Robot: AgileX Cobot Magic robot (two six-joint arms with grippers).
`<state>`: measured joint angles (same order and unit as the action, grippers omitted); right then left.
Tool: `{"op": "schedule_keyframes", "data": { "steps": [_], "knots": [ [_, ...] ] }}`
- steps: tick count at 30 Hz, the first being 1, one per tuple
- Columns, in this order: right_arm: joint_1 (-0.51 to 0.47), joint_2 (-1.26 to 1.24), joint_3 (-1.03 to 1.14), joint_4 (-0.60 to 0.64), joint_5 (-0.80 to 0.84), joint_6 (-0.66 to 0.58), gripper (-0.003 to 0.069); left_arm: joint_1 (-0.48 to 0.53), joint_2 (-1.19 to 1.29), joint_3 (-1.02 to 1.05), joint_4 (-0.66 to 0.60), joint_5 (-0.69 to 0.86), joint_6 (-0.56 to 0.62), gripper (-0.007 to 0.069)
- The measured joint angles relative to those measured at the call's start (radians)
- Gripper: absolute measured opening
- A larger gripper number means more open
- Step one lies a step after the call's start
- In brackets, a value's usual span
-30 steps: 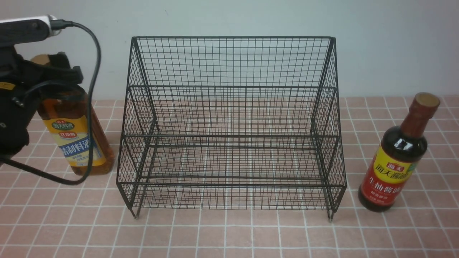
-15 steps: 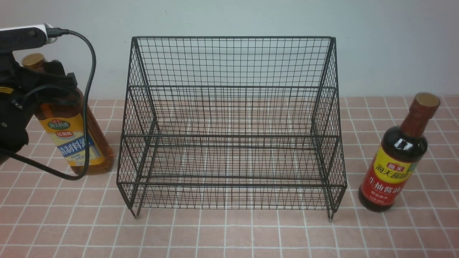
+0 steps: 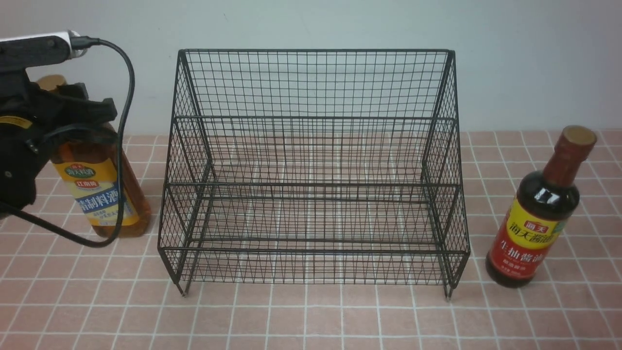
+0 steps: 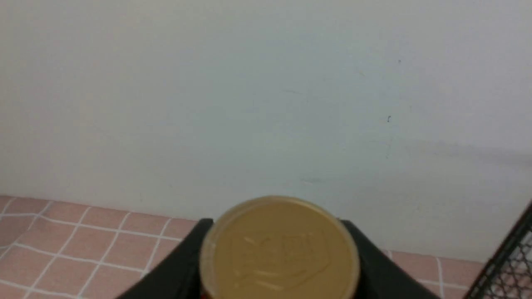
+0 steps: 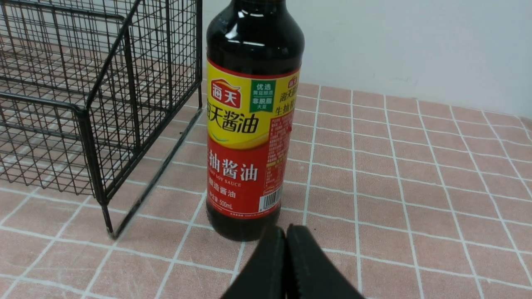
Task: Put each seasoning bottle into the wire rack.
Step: Use the left arm to grab the condiment bottle closest to it, then use the left arm to put the condiment bottle back on the shelf
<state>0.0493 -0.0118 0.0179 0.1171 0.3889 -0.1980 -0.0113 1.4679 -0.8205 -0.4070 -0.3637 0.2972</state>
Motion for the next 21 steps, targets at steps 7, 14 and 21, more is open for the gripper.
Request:
{"op": "schedule_keyframes", "data": {
  "steps": [7, 14, 21],
  "knots": [
    [0.0, 0.0, 0.0, 0.0, 0.0, 0.0, -0.0014, 0.0, -0.158, -0.05, 0.02, 0.24, 0.0, 0.0308],
    [0.0, 0.0, 0.0, 0.0, 0.0, 0.0, -0.0014, -0.002, -0.331, -0.203, 0.049, 0.396, 0.0, 0.0308],
    [0.0, 0.0, 0.0, 0.0, 0.0, 0.0, -0.0014, -0.002, -0.416, -0.342, 0.045, 0.452, -0.007, 0.0308]
  ]
}}
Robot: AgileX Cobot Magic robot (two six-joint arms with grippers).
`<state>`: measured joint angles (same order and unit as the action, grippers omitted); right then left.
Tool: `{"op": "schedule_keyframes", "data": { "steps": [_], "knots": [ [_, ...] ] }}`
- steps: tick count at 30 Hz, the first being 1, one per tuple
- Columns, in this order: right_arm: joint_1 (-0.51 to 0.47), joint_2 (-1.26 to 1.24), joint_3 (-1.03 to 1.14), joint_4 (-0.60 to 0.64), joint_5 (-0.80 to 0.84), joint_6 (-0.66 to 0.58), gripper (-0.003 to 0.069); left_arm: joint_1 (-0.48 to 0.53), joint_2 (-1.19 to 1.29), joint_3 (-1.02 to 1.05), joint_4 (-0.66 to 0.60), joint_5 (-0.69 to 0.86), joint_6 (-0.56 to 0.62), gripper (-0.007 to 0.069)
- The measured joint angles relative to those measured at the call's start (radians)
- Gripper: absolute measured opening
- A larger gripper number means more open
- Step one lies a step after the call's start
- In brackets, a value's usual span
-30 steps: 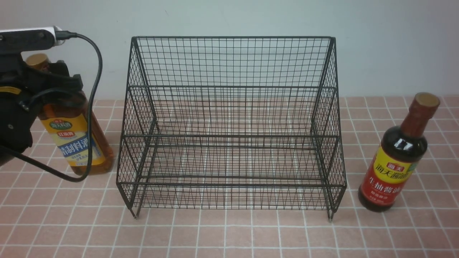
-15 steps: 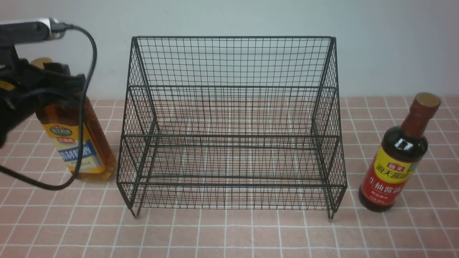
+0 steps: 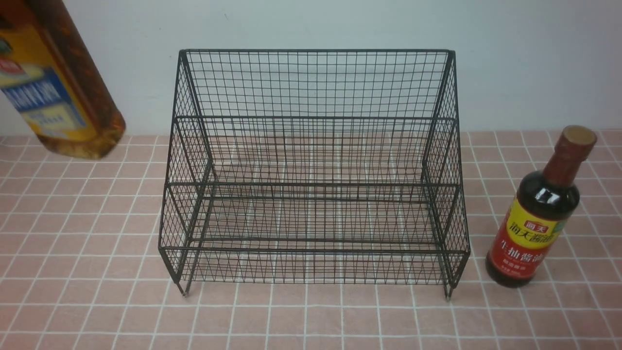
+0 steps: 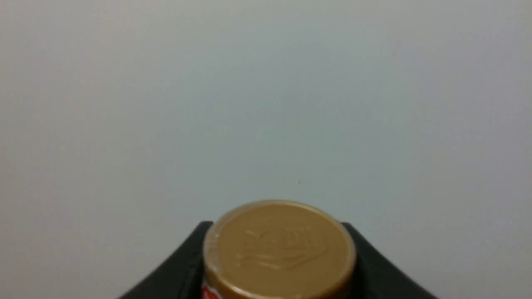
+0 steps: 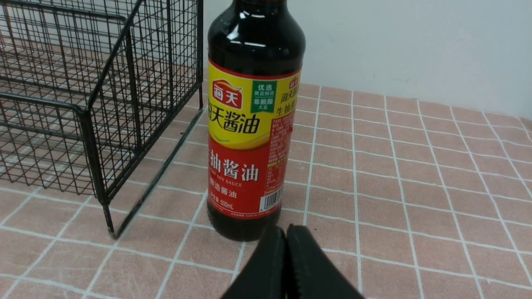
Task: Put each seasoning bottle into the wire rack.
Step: Use the left arm to put the condiment bottle back on the shelf
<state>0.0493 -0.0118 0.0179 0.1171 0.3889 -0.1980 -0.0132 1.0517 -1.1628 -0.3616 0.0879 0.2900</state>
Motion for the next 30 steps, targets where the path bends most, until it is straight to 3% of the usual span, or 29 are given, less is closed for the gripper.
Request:
{"op": "schedule_keyframes", "data": {
  "steps": [5, 10, 18, 30],
  "knots": [
    [0.0, 0.0, 0.0, 0.0, 0.0, 0.0, -0.0014, -0.003, -0.005, -0.019, -0.073, 0.056, -0.002, 0.0307],
    [0.0, 0.0, 0.0, 0.0, 0.0, 0.0, -0.0014, -0.067, 0.004, -0.017, -0.161, 0.083, 0.009, 0.0307],
    [0.0, 0.0, 0.0, 0.0, 0.0, 0.007, -0.0014, -0.251, 0.098, -0.017, -0.205, -0.011, 0.018, 0.0307],
    [0.0, 0.0, 0.0, 0.0, 0.0, 0.011, -0.0014, -0.297, 0.27, -0.017, -0.212, -0.156, 0.028, 0.0307]
  ]
}}
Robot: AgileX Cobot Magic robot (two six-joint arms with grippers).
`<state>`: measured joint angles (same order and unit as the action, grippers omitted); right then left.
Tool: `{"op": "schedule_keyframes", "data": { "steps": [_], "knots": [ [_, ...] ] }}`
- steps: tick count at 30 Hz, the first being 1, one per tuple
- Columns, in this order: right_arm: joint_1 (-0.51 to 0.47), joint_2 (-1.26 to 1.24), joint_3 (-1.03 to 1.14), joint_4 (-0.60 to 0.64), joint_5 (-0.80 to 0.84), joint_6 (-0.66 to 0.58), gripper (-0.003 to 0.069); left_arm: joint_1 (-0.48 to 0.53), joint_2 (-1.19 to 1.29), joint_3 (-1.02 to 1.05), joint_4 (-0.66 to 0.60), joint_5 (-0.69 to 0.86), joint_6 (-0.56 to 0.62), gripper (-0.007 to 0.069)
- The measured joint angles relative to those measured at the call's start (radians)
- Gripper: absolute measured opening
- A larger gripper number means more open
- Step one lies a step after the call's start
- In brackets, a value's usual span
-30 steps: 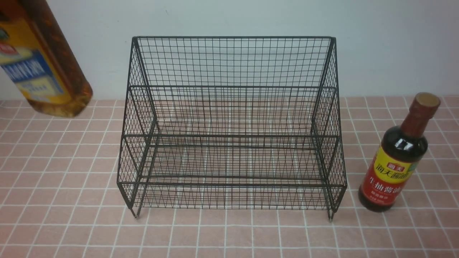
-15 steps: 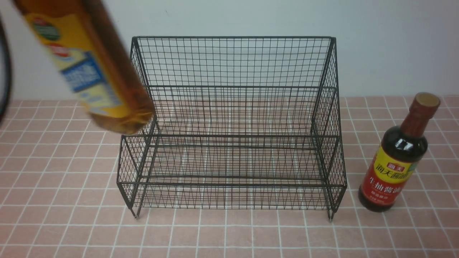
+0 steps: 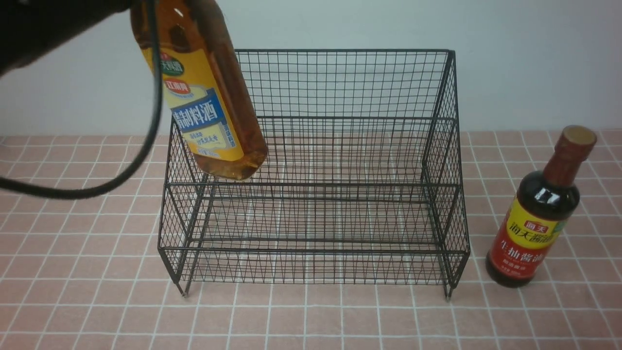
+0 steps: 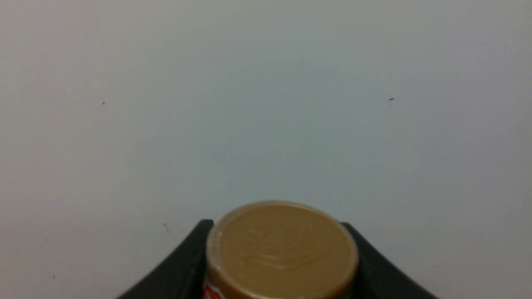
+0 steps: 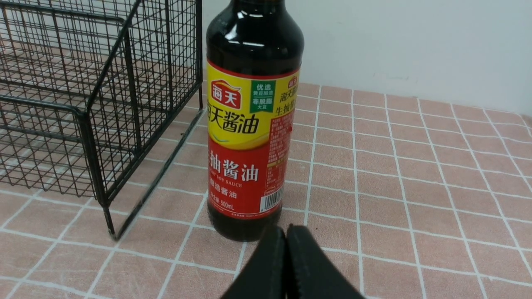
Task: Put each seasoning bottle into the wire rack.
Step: Use the left arm to put the condiment bottle back on the shelf
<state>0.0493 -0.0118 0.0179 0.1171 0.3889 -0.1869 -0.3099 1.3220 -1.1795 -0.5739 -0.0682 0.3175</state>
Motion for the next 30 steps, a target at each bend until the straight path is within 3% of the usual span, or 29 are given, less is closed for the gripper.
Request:
{"op": "schedule_keyframes", "data": {
  "steps": [21, 25, 30],
  "knots": [
    [0.0, 0.0, 0.0, 0.0, 0.0, 0.001, -0.0014, 0.0, 0.12, -0.018, -0.06, -0.119, 0.034, 0.0307],
    [0.0, 0.0, 0.0, 0.0, 0.0, 0.001, -0.0014, -0.001, 0.129, -0.018, -0.145, -0.156, 0.086, 0.0307],
    [0.0, 0.0, 0.0, 0.0, 0.0, 0.001, -0.0014, -0.002, 0.135, -0.018, -0.263, -0.212, 0.233, 0.0307]
  ]
}}
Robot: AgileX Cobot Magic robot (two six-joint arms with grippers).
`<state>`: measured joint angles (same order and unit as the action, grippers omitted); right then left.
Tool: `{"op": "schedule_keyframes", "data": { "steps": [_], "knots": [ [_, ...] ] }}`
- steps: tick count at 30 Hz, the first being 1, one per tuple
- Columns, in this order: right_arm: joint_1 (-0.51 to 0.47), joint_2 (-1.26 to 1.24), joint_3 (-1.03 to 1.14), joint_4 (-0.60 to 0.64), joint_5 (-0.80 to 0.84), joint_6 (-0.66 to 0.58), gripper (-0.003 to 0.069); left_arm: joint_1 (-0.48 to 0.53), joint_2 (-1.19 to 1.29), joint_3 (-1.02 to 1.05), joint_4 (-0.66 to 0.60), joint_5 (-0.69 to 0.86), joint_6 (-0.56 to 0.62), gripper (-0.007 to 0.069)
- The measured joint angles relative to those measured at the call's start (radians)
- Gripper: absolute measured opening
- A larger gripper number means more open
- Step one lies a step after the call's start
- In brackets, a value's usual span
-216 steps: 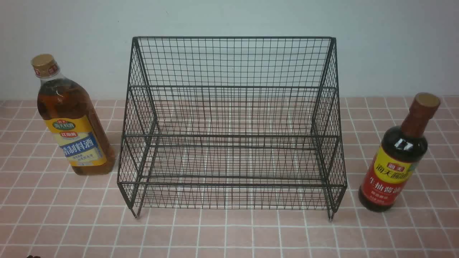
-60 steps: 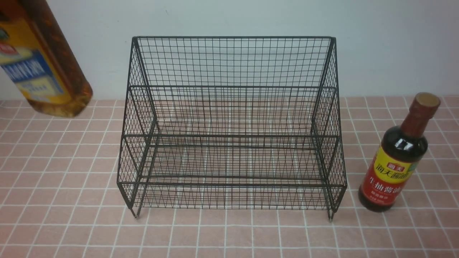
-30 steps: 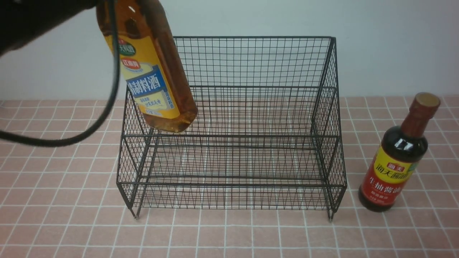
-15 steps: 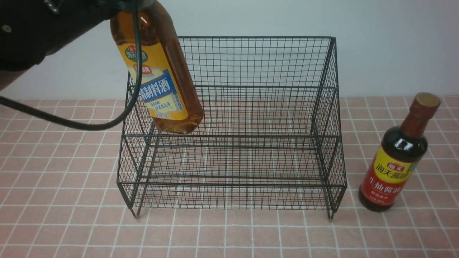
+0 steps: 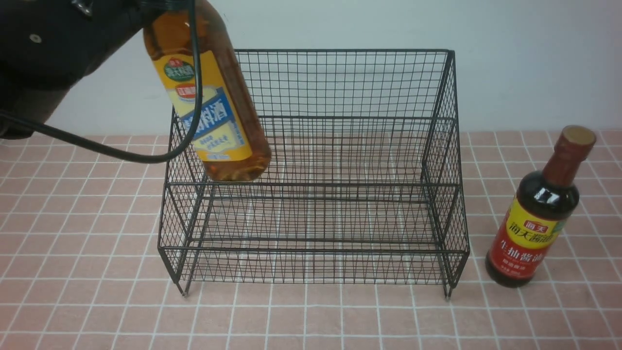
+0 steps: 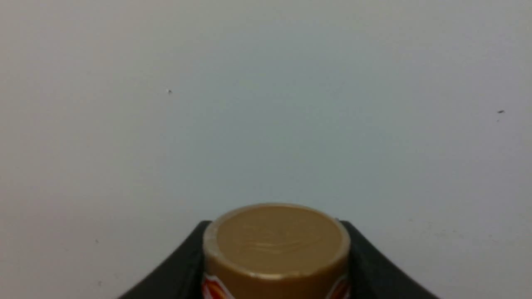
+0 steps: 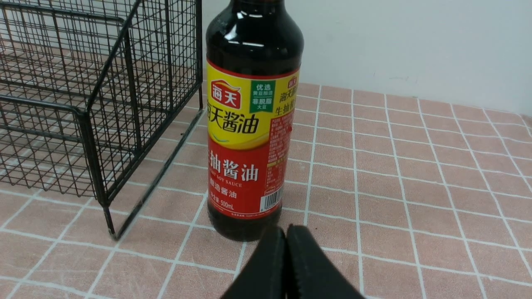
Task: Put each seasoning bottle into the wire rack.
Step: Use the left arm to put the condiment bottle back on the shelf
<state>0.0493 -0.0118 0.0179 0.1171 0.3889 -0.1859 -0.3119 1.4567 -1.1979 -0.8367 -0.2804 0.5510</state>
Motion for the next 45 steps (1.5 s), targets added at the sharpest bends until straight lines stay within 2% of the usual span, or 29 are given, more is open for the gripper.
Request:
{"op": "schedule_keyframes", "data": {
  "steps": [7, 12, 19, 30, 45],
  "knots": [
    [0.0, 0.0, 0.0, 0.0, 0.0, 0.0, -0.0014, 0.0, 0.0, 0.0, -0.177, -0.014, 0.17, 0.0306],
    [0.0, 0.0, 0.0, 0.0, 0.0, 0.0, -0.0014, 0.0, -0.002, 0.0, -0.245, -0.003, 0.221, 0.0304],
    [0.0, 0.0, 0.0, 0.0, 0.0, 0.0, -0.0014, 0.0, -0.031, -0.051, -0.25, 0.063, 0.248, 0.0304],
    [0.0, 0.0, 0.0, 0.0, 0.0, 0.0, -0.0014, 0.0, -0.046, -0.174, -0.244, 0.065, 0.256, 0.0304],
    [0.0, 0.0, 0.0, 0.0, 0.0, 0.0, -0.0014, 0.0, 0.134, -0.282, -0.25, -0.068, 0.28, 0.0304]
  ]
}}
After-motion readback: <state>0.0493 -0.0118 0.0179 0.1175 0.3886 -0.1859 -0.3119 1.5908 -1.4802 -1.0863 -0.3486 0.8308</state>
